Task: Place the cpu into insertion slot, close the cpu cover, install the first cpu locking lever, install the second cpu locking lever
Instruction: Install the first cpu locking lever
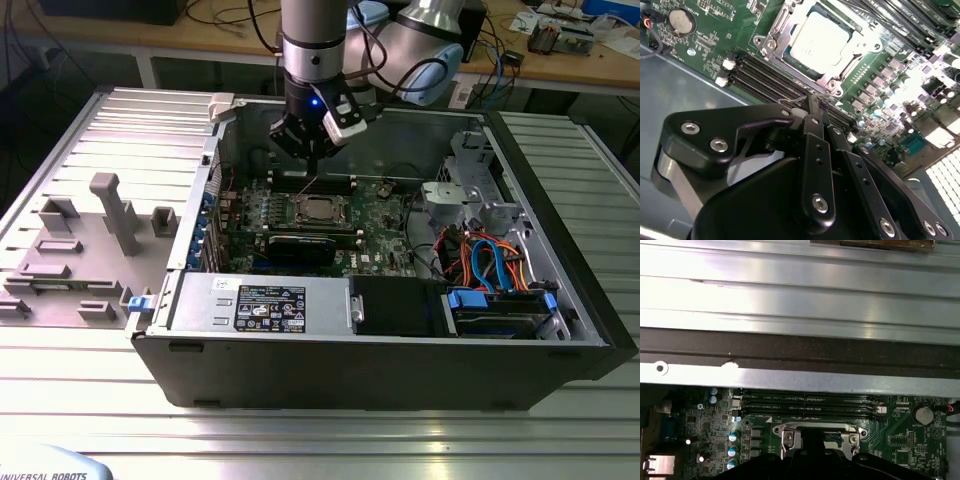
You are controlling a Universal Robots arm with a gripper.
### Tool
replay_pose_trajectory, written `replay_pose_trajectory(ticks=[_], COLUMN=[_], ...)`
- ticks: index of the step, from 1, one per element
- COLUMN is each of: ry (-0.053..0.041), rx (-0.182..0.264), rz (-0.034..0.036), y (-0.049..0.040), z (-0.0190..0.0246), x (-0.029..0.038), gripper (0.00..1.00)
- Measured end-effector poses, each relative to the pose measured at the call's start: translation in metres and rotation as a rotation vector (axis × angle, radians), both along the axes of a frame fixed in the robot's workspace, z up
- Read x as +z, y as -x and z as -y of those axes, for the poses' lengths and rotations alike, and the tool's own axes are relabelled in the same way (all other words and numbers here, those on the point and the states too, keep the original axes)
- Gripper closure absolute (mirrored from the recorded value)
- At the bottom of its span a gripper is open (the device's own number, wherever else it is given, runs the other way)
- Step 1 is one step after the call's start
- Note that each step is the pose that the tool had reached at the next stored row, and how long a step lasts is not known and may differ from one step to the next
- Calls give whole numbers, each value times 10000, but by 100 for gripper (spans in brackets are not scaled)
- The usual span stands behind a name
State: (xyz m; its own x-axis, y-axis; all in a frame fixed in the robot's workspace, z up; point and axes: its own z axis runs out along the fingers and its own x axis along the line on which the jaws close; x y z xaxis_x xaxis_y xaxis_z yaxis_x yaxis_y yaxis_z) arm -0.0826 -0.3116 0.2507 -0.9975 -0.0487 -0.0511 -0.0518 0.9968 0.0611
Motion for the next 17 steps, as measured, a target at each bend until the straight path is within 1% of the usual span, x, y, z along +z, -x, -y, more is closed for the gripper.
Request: replay_pose_trajectory(ticks=[7,11,17], ry=[1,-1,0], rx=[2,2,2], rz=[-1,0,-1], y=[-21,-61,-127], z=[-50,-87,-100], x=[-37,-82,-146], gripper=[89,89,89])
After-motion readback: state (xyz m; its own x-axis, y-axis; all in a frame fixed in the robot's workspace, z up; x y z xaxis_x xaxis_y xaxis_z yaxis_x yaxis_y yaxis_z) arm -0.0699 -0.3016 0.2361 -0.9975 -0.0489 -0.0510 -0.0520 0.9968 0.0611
